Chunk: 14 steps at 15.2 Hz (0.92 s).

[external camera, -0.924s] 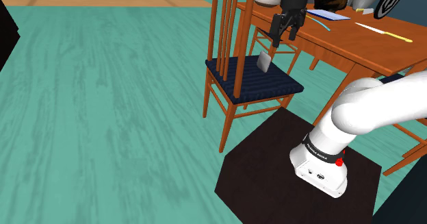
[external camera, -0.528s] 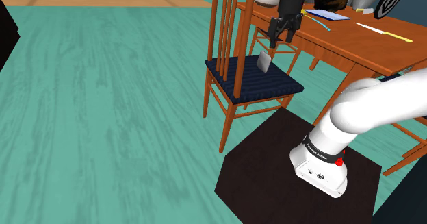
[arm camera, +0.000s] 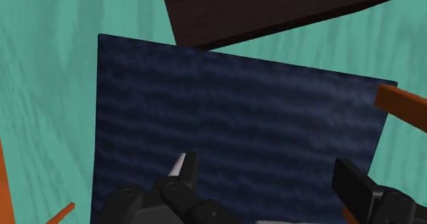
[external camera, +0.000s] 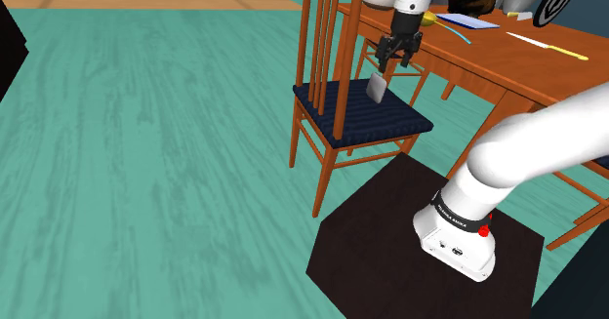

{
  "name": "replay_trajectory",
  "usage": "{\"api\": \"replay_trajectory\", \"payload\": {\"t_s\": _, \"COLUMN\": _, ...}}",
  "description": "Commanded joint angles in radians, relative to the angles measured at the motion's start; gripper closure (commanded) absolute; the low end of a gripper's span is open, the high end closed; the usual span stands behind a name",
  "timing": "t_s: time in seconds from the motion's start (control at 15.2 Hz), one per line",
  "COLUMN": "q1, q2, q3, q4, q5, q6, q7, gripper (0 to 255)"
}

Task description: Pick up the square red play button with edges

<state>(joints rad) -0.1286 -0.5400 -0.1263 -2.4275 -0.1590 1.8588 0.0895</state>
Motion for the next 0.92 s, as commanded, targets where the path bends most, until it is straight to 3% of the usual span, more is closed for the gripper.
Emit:
{"api": "replay_trajectory", "payload": {"t_s": 0.0, "q1": -0.017, "q2": 0.046, "q3": -0.031, "q4": -0.001, "q5": -0.008, "q6": 0.063, "q7": -0.012, "gripper": 0}}
{"api": "replay_trajectory", "payload": {"t_s": 0.59, "q1": -0.073, "q2": 0.305, "q3": -0.168, "q4": 0.084, "q5": 0.02, "q6": 0.295, "q7": -0.094, "gripper": 0}}
{"api": "replay_trajectory", "payload": {"t_s": 0.86, "q1": -0.075, "q2": 0.334, "q3": -0.176, "q4": 0.065, "q5": 0.026, "q6": 0.345, "q7": -0.099, "gripper": 0}}
